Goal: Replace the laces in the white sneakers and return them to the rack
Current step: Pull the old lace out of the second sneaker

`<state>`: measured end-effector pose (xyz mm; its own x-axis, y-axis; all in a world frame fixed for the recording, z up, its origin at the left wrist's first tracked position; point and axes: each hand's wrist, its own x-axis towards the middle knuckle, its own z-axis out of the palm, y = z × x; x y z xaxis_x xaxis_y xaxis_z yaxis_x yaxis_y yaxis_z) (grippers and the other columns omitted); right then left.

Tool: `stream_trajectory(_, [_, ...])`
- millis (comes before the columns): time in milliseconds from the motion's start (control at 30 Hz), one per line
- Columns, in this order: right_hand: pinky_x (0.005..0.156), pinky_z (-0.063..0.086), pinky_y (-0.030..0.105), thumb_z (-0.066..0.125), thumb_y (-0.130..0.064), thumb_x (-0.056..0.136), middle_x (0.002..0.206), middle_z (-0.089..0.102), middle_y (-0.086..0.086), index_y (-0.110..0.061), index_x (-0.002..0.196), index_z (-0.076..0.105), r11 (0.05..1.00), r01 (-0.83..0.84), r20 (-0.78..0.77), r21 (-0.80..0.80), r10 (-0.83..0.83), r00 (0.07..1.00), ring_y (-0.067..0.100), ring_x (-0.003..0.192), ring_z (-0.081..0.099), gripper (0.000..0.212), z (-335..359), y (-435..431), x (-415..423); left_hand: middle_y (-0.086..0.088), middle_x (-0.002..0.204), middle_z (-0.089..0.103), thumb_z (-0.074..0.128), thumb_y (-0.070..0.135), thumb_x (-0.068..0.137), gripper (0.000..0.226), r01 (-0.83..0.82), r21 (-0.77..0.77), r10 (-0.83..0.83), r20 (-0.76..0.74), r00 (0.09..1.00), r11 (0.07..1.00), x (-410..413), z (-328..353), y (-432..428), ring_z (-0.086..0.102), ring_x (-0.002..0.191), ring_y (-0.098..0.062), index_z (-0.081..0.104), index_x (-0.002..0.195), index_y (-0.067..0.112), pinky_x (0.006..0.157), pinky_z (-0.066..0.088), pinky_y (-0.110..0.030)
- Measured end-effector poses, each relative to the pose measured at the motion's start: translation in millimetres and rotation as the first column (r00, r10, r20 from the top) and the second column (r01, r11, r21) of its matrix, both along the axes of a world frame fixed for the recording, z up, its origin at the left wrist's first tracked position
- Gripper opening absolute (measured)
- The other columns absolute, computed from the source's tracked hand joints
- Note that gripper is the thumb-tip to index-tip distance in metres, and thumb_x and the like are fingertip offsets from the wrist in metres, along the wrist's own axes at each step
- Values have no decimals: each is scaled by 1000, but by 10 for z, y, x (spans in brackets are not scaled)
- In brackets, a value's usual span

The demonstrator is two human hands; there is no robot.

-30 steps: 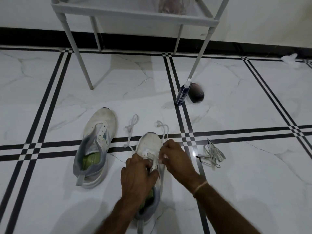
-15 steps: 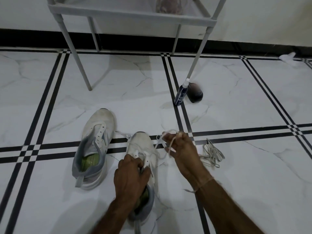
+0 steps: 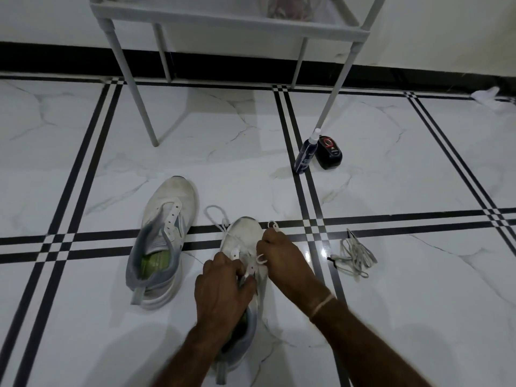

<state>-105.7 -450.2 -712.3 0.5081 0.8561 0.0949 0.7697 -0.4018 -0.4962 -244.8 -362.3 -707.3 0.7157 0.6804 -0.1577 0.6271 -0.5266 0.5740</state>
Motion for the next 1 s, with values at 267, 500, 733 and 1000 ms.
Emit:
stream_trajectory(267, [75, 45, 30, 40, -27, 110, 63, 45, -2, -15, 84, 50, 599, 758, -929, 259, -59, 365, 15, 72, 54, 30, 1113, -145, 418, 8, 83, 46, 60, 46, 76, 24, -9, 13, 8, 108, 994, 1000, -61, -55, 43, 48, 78, -17, 63, 75, 22, 63, 41, -31])
stream_trajectory(500, [73, 48, 30, 67, -41, 89, 91, 70, -5, -20, 104, 64, 997, 60, -271, -41, -69, 960, 11, 83, 62, 25, 155, 15, 25, 3, 90, 53, 64, 49, 86, 25, 12, -19, -11, 48, 999, 1000, -19, 5, 36, 53, 86, -20, 66, 80, 25, 70, 46, -32])
stream_trajectory(733, [77, 54, 41, 66, -20, 91, 88, 65, 5, -11, 88, 67, 995, 97, -205, -6, -96, 974, 19, 83, 60, 10, -101, 9, -46, 5, 88, 50, 73, 41, 83, 23, -21, -9, 22, 78, 997, 1000, -46, -5, 21, 56, 86, -22, 67, 82, 19, 69, 38, -29])
stream_trajectory(1000, [52, 34, 23, 53, -33, 104, 71, 48, -1, -17, 83, 50, 707, 646, -919, 289, 15, 394, 10, 59, 41, 26, 790, -184, 317, 5, 86, 49, 57, 49, 78, 25, -4, 6, 3, 58, 998, 1000, -69, -39, 55, 50, 82, -19, 61, 76, 24, 66, 40, -31])
